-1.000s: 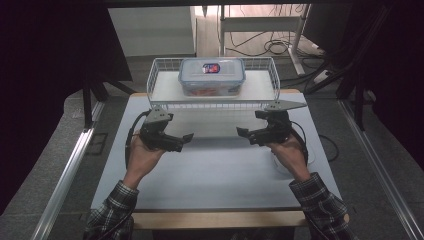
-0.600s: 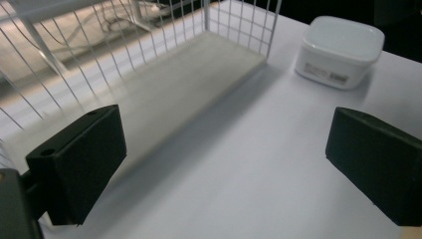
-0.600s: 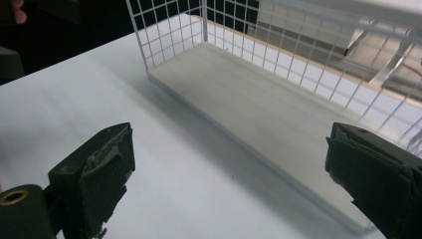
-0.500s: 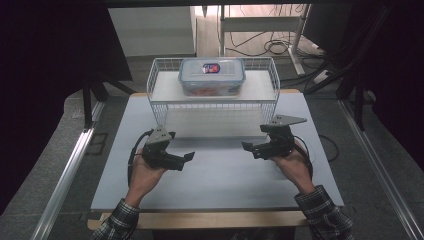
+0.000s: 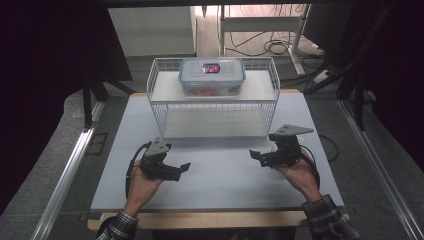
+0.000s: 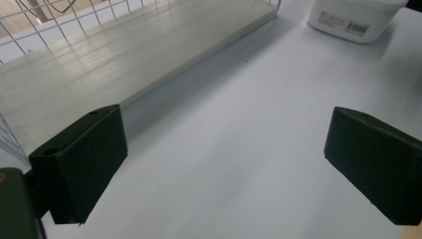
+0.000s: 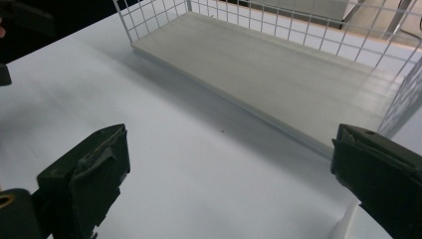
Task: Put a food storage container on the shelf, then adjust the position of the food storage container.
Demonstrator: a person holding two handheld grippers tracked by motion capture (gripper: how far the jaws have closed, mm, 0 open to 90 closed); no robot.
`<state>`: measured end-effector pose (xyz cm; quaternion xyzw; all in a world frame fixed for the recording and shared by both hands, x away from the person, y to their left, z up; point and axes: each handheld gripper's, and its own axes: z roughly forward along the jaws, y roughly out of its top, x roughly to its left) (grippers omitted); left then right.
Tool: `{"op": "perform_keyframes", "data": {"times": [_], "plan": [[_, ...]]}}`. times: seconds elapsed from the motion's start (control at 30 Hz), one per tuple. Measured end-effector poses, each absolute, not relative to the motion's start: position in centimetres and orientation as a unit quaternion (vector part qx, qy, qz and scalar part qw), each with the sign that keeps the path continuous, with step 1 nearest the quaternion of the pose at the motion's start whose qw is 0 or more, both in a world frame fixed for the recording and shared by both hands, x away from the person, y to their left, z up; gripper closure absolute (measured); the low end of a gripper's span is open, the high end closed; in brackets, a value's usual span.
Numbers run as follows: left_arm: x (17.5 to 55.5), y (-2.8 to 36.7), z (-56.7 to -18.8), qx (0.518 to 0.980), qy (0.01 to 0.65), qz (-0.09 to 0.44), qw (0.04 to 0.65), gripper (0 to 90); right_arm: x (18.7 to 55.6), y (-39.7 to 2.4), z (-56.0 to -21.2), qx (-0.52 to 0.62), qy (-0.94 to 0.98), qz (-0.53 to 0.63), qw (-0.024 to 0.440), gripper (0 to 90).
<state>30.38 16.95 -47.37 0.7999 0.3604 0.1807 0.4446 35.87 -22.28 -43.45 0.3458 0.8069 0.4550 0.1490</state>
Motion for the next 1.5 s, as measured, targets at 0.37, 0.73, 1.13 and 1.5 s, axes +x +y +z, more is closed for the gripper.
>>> {"op": "perform_keyframes", "data": {"times": [0.37,0.73,1.13,1.5], "plan": [[28.8,17.6,-49.5,0.801,0.372,0.189,0.430,3.6,34.8,-23.3,-45.2,0.364,0.814,0.430,0.141,5.9],[28.6,18.5,-50.0,0.793,0.383,0.195,0.432,4.6,35.7,-26.1,-45.1,0.409,0.794,0.408,0.186,47.6],[28.9,18.6,-50.3,0.792,0.386,0.189,0.433,5.0,36.9,-31.3,-44.6,0.454,0.773,0.373,0.238,89.0],[29.1,18.9,-50.5,0.791,0.391,0.185,0.434,5.3,37.7,-35.2,-45.1,0.502,0.745,0.348,0.267,89.4]]}}
